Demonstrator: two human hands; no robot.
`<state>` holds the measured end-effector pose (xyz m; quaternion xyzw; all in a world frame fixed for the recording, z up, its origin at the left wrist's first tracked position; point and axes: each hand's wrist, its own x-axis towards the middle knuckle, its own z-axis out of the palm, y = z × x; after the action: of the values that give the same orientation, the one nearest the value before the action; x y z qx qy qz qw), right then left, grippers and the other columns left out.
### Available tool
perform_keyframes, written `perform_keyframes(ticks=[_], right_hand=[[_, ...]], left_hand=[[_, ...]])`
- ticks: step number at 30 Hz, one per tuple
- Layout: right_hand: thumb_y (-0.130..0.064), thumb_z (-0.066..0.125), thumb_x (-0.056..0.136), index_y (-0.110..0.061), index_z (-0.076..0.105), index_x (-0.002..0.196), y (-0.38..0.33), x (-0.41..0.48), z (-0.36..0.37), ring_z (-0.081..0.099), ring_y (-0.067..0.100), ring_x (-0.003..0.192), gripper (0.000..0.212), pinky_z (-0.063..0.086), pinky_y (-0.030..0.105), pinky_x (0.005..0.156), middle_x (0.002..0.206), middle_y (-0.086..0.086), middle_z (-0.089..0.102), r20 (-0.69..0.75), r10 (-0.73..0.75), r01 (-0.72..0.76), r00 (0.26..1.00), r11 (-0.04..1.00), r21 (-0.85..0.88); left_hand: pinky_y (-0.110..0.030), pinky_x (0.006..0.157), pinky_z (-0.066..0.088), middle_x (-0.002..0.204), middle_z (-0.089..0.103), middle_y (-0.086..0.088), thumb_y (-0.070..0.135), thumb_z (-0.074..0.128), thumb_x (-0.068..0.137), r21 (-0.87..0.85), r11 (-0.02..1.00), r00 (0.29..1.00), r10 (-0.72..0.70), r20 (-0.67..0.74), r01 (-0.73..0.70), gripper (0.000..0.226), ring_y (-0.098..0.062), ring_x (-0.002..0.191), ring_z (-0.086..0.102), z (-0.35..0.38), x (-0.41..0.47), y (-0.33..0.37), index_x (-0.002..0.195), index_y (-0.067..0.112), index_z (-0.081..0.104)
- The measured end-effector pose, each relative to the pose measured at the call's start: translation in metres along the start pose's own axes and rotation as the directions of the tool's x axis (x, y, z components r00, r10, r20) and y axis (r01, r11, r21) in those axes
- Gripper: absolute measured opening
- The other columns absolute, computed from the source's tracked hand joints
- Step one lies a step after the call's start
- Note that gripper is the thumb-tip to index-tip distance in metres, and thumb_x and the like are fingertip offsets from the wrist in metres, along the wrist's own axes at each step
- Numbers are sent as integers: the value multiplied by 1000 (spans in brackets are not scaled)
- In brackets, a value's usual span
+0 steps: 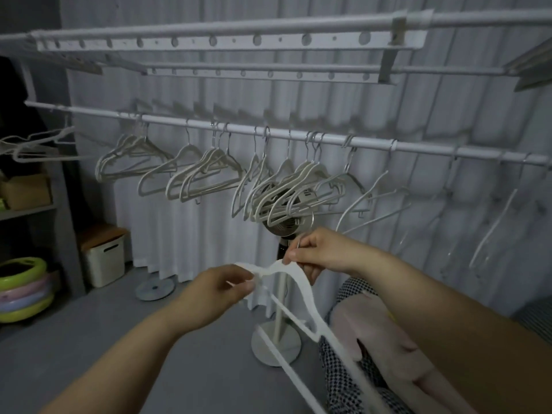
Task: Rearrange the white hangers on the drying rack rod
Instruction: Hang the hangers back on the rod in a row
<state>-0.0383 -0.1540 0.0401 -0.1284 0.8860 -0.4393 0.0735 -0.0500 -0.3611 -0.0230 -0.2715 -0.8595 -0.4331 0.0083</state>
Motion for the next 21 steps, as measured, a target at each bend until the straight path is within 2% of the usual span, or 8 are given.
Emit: perform_keyframes(ticks=[2, 4, 8, 11, 13, 16, 19, 21], right_hand=[[-9, 44, 94, -9, 61, 78, -1, 0, 3, 59, 4, 39, 24, 52, 15, 46, 43, -4, 59, -34, 21, -20, 999, 1000, 11], [-12, 40, 96, -9, 58, 77, -1, 3, 4, 57, 4, 36, 27, 50, 15, 44, 40, -5, 58, -99, 38, -36, 994, 999, 19], [-13, 37, 97, -10, 50, 67, 3, 10, 1, 55, 5, 32, 33, 47, 16, 39, 34, -5, 56, -218, 73, -70, 973, 997, 22], [-15, 38, 97, -11, 50, 67, 8, 15, -1, 55, 5, 32, 32, 48, 15, 38, 40, -1, 57, -268, 91, -87, 959, 996, 28], [-16, 40, 96, -13, 50, 67, 11, 21, -3, 55, 4, 32, 32, 47, 14, 38, 52, 4, 56, -311, 85, -84, 947, 996, 19], [-16, 47, 93, -16, 50, 67, 17, 30, -12, 54, 2, 34, 27, 46, 13, 42, 57, 2, 55, -361, 62, -72, 930, 997, -14], [-25, 53, 90, -18, 56, 78, 26, 37, -29, 58, 9, 59, 15, 49, 26, 67, 66, -3, 58, -384, 52, -104, 922, 988, -114], [-38, 47, 91, -18, 62, 96, 37, 42, -45, 58, 19, 87, 26, 44, 33, 82, 85, 0, 63, -506, 25, -239, 862, 901, -363]], left_hand=[[-9, 55, 48, 83, 63, 11, 33, 49, 90, -162, 986, 995, -14, 102, 30, 11, 6, 59, 62, 8, -2, 14, 84, 32, 58], [-17, 49, 51, 86, 64, 6, 43, 42, 89, -224, 971, 980, -46, 194, 90, 19, -1, 54, 63, 11, -3, 27, 86, 32, 57], [-20, 41, 49, 84, 66, 0, 49, 44, 87, -141, 980, 958, -101, 269, 143, 27, -8, 45, 61, 11, 3, 42, 93, 26, 55], [-20, 39, 49, 71, 66, 5, 34, 58, 84, -74, 985, 936, -123, 328, 156, 25, -6, 41, 59, 16, 10, 45, 105, 24, 47], [-19, 37, 46, 63, 65, 4, 19, 56, 84, -20, 988, 940, -141, 312, 155, 30, -6, 35, 55, 20, 18, 44, 113, 22, 46], [-16, 33, 41, 50, 59, 2, 9, 48, 84, 31, 992, 980, -127, 156, 123, 18, -5, 27, 48, 20, 33, 39, 98, 18, 56], [-16, 34, 39, 48, 57, 3, 10, 48, 86, 62, 994, 989, -100, 111, 93, 18, -5, 25, 45, 18, 49, 34, 96, 14, 62], [-14, 33, 38, 49, 57, 2, 11, 48, 87, 56, 994, 989, -104, 107, 98, 18, -5, 25, 45, 19, 62, 32, 97, 14, 63]])
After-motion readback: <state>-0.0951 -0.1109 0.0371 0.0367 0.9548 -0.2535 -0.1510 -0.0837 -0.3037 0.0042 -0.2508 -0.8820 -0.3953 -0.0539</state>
